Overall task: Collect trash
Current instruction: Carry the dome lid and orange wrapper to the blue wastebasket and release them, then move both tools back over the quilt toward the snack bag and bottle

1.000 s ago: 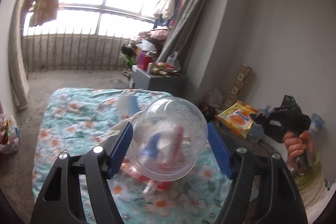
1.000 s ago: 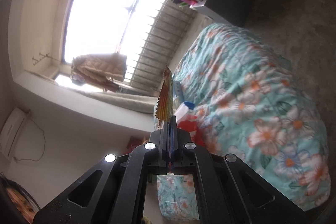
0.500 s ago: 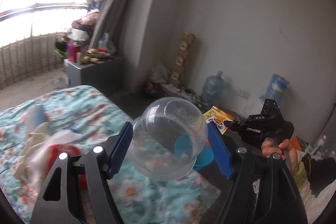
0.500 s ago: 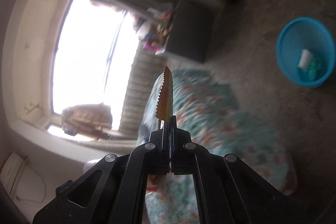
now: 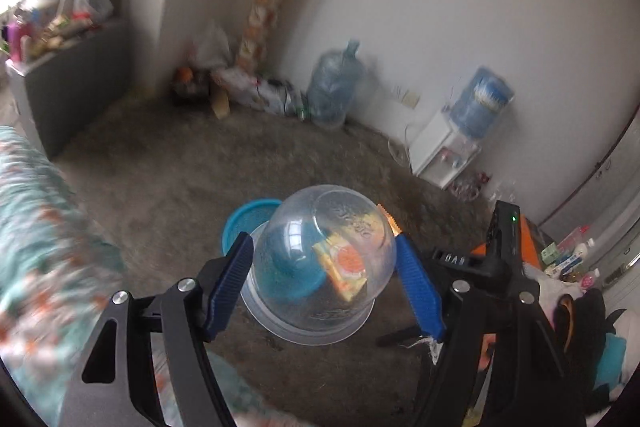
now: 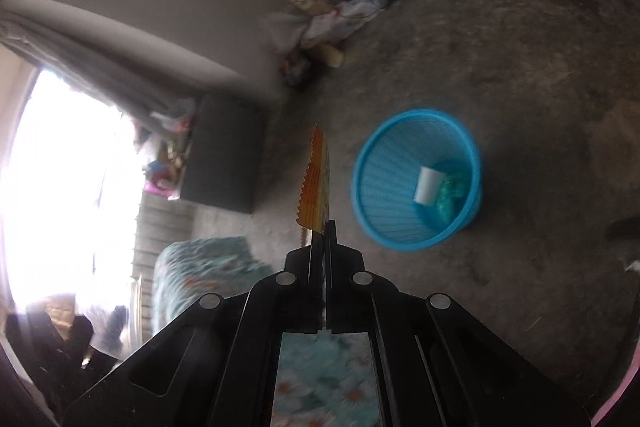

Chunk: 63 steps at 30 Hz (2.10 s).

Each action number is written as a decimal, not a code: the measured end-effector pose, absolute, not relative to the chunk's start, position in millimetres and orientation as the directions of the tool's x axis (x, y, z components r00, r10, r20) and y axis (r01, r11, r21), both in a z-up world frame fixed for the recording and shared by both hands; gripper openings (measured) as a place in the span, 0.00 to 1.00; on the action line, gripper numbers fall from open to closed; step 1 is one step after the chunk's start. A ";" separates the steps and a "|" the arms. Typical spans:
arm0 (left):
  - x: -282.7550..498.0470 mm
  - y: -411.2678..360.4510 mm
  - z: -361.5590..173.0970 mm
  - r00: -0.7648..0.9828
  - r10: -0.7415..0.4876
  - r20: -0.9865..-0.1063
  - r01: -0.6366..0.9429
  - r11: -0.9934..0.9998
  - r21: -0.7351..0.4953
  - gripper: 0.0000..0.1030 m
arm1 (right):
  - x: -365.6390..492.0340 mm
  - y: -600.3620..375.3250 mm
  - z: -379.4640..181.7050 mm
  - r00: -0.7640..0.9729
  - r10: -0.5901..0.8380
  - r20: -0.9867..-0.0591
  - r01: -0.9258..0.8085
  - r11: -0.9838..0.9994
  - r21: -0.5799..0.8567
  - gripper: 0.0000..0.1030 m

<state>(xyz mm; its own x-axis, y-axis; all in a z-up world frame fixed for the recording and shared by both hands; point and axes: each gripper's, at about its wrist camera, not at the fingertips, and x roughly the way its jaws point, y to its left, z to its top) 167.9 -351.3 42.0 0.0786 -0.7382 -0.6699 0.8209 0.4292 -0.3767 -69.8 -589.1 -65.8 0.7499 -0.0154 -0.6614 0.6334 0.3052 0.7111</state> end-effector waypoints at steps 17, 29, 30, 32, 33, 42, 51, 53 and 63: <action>219.8 -508.3 -95.3 0.054 -0.582 -0.811 0.713 0.591 -0.377 0.86 | -20.1 -657.1 -208.4 0.572 0.106 -0.813 0.805 0.120 0.582 0.55; 199.1 -421.8 12.7 0.176 -0.754 -0.633 0.715 0.540 -0.445 0.86 | -37.5 -617.8 -137.4 0.671 -0.014 -0.741 0.732 0.169 0.660 0.60; 194.5 -410.7 23.3 0.183 -0.765 -0.617 0.717 0.533 -0.449 0.86 | -35.2 -611.9 -122.1 0.687 -0.030 -0.727 0.716 0.199 0.669 0.63; 184.0 -382.5 47.6 0.208 -0.785 -0.584 0.721 0.526 -0.450 0.89 | -29.2 -600.9 -94.1 0.713 -0.055 -0.699 0.685 0.266 0.678 0.66; 177.9 -365.2 60.0 0.223 -0.794 -0.565 0.725 0.523 -0.449 0.89 | -27.0 -592.8 -77.7 0.730 -0.064 -0.680 0.663 0.304 0.684 0.68; 131.4 -244.7 119.0 0.379 -0.758 -0.531 0.726 0.600 -0.337 0.90 | -5.6 -509.6 26.2 0.812 -0.017 -0.583 0.481 0.586 0.653 0.73; 106.7 -131.7 134.3 0.511 -0.673 -0.535 0.678 0.698 -0.230 0.90 | 16.3 -437.3 55.4 0.796 0.151 -0.586 0.301 0.742 0.599 0.73; 101.5 -100.6 137.9 0.553 -0.649 -0.523 0.650 0.728 -0.217 0.90 | 17.0 -423.4 62.5 0.789 0.175 -0.589 0.269 0.763 0.587 0.73; 91.3 39.7 132.7 0.742 -0.482 -0.465 0.435 0.875 -0.214 0.90 | 46.8 -351.7 81.7 0.734 0.355 -0.579 0.101 0.786 0.610 0.73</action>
